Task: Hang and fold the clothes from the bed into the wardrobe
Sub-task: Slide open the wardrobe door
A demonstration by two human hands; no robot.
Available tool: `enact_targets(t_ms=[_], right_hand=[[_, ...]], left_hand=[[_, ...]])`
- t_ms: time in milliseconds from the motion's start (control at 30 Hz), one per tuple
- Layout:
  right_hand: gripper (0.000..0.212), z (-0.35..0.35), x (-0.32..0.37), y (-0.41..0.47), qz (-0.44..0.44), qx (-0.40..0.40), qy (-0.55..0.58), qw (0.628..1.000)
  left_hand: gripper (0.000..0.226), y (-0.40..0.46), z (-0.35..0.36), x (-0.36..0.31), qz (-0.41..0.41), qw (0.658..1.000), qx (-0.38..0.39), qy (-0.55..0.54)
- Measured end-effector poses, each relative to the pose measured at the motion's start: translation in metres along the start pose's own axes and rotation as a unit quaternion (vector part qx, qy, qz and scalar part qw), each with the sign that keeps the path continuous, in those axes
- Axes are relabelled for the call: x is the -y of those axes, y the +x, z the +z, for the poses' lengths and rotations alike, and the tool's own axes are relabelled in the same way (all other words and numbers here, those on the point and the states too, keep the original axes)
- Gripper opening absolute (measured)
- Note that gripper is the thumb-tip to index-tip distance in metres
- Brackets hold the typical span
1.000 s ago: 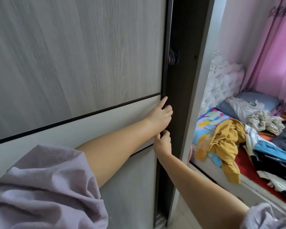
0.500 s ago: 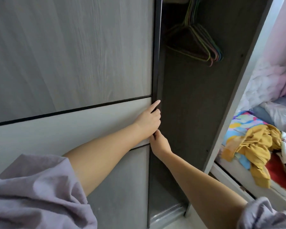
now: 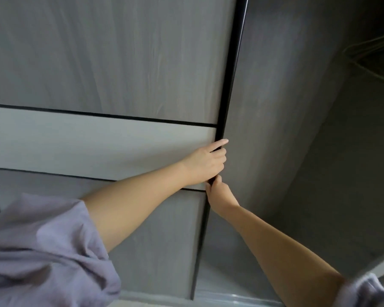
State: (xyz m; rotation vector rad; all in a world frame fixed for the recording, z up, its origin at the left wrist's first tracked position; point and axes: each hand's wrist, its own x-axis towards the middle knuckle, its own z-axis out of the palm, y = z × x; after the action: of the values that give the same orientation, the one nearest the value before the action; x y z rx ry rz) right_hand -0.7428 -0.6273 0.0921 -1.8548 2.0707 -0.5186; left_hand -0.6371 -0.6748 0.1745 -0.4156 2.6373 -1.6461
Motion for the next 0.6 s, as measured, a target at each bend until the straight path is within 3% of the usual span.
enact_targets(t_ms=[67,100,200,333,600], right_hand=[[0.043,0.008,0.024,-0.001,-0.008,-0.005,-0.052,0.999],[0.049,0.01,0.036,-0.002,-0.04,0.009,-0.146,0.988],[0.051,0.029,0.061,0.006,-0.076,0.041,-0.272,0.958],[0.049,0.05,0.093,0.015,-0.122,0.039,-0.321,0.938],[0.064,0.08,0.147,0.024,-0.153,0.028,-0.412,0.898]], left_hand=[[0.044,-0.022,0.004,0.008,0.002,1.0,0.018,-0.006],[0.044,-0.033,0.006,0.012,0.006,0.999,0.031,-0.006],[0.03,-0.059,0.011,0.021,0.015,0.997,0.079,0.007],[0.028,-0.091,0.024,0.029,0.036,0.991,0.131,0.017],[0.025,-0.146,0.051,0.043,0.015,0.991,0.128,0.042]])
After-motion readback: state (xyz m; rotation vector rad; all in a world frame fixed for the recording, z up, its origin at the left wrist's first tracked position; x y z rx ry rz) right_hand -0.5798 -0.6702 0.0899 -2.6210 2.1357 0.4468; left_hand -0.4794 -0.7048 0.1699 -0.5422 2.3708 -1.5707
